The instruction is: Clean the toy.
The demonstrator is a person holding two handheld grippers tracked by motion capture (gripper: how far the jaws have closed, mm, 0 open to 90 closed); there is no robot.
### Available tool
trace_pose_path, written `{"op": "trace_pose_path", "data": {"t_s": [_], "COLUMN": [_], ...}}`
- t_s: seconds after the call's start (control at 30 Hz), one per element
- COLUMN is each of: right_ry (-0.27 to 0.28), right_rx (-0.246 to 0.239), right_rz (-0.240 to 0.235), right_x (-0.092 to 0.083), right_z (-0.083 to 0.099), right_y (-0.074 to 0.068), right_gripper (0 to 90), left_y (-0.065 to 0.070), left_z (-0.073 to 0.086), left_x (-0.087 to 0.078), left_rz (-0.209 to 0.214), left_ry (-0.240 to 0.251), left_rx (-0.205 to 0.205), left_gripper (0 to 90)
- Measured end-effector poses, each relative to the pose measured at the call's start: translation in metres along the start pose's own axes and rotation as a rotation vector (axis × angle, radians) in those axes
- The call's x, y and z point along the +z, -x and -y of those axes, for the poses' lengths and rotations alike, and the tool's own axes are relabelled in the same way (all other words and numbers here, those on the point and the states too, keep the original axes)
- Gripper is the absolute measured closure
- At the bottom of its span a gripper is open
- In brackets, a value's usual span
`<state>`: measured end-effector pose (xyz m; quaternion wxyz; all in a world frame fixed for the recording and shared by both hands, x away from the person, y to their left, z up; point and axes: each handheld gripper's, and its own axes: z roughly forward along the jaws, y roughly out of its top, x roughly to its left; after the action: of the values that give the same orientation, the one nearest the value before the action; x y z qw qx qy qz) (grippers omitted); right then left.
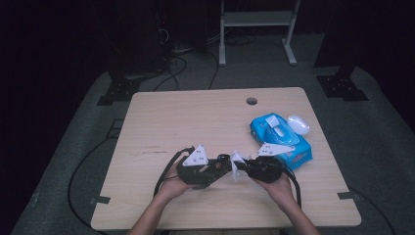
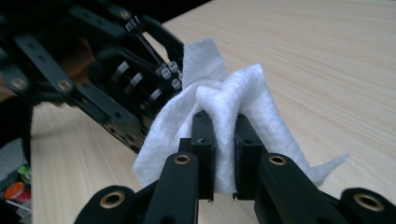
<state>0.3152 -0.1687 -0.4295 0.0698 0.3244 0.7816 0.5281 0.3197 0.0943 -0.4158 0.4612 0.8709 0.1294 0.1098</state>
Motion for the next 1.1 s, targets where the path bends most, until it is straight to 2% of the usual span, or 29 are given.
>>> {"op": "trace_pose_path", "data": {"t_s": [0.17, 0.33, 0.4, 0.5, 0.6, 0.7, 0.8, 1.0, 1.1], "right_ry": [0.045, 0.003, -0.015, 0.015, 0.041, 0.03, 0.019, 0.07, 0.044], "right_rx": [-0.03, -0.004, -0.007, -0.005, -0.023, -0.008, 0.012, -0.016, -0.011], "right_rz": [-0.005, 0.006, 0.011, -0.002, -0.007, -0.006, -0.013, -0.023, -0.012], "right_x": [-0.006, 0.0, 0.002, -0.001, -0.006, -0.004, -0.002, -0.01, -0.006], "right_z": [-0.008, 0.001, 0.003, -0.002, -0.007, -0.003, 0.0, -0.011, -0.007], "right_y": [-0.007, 0.002, 0.003, 0.0, -0.005, -0.001, 0.002, -0.007, -0.002], "right_gripper": [81.4, 81.4, 81.4, 81.4, 81.4, 81.4, 81.4, 81.5, 81.4], "left_y": [0.001, 0.0, 0.0, 0.0, 0.0, -0.001, -0.001, -0.001, -0.002], "left_z": [-0.001, -0.001, 0.0, 0.0, -0.001, -0.004, -0.004, -0.004, -0.005], "left_x": [0.0, -0.003, -0.002, -0.001, -0.003, -0.007, -0.007, -0.008, -0.011], "left_rz": [-0.004, -0.002, -0.001, 0.004, 0.004, 0.002, -0.006, 0.004, 0.0], "left_ry": [0.008, 0.022, 0.025, 0.018, 0.03, 0.054, 0.047, 0.067, 0.078], "left_rx": [0.015, 0.004, 0.0, 0.004, 0.003, -0.005, 0.006, -0.008, -0.01], "left_gripper": [57.1, 57.1, 57.1, 57.1, 57.1, 57.2, 57.2, 57.2, 57.2]}}
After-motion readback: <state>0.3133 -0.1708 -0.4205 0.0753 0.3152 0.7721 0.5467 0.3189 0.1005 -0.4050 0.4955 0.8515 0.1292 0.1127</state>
